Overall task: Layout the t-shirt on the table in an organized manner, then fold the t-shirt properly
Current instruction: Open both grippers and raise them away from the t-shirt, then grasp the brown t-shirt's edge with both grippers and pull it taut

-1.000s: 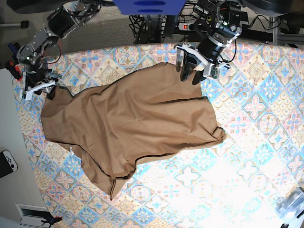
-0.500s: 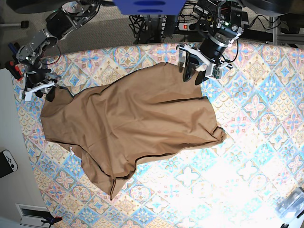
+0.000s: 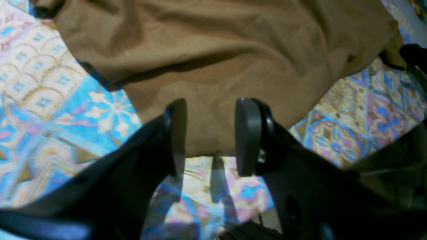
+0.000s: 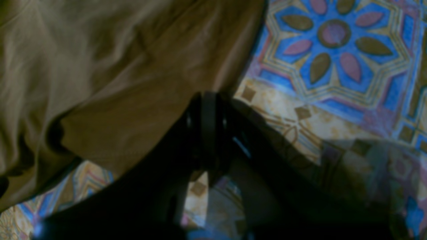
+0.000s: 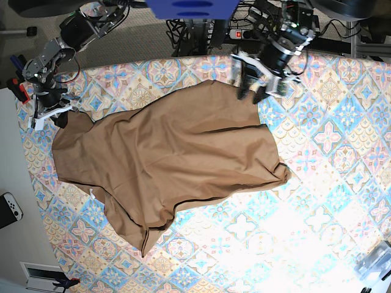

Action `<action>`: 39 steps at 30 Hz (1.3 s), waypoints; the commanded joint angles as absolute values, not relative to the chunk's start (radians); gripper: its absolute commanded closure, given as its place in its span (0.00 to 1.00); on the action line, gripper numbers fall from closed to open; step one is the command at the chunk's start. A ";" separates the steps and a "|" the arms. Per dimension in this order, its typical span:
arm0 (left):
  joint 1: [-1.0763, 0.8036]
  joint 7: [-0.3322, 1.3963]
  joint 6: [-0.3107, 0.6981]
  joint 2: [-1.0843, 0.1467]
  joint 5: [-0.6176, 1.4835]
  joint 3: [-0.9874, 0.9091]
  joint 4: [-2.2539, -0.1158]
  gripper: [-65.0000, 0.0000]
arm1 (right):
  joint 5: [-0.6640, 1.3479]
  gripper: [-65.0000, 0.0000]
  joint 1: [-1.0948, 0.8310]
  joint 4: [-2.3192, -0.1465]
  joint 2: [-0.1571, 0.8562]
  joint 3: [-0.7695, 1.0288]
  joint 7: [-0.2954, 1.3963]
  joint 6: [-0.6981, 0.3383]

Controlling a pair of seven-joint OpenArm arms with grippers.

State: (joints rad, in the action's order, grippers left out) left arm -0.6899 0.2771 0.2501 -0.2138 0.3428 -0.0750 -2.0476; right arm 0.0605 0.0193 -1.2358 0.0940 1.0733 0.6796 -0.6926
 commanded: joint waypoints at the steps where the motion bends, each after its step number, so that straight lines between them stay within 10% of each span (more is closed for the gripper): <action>1: -0.697 0.255 0.252 -0.214 0.381 -0.085 -2.063 0.63 | 0.038 1.00 0.022 -1.245 0.101 1.070 0.716 -0.698; 13: -0.641 0.437 0.254 -0.295 0.840 -0.220 -1.905 0.62 | 0.036 1.00 0.015 -1.253 0.101 1.070 0.716 -0.698; 33: -0.423 0.522 0.254 -0.277 0.842 -0.077 -1.620 0.64 | 0.036 1.00 0.010 -1.253 0.101 1.070 0.716 -0.698; 39: -0.390 0.524 0.254 -0.278 0.842 -0.018 -1.623 1.00 | 0.036 1.00 -0.047 -1.253 0.101 1.070 0.714 -0.698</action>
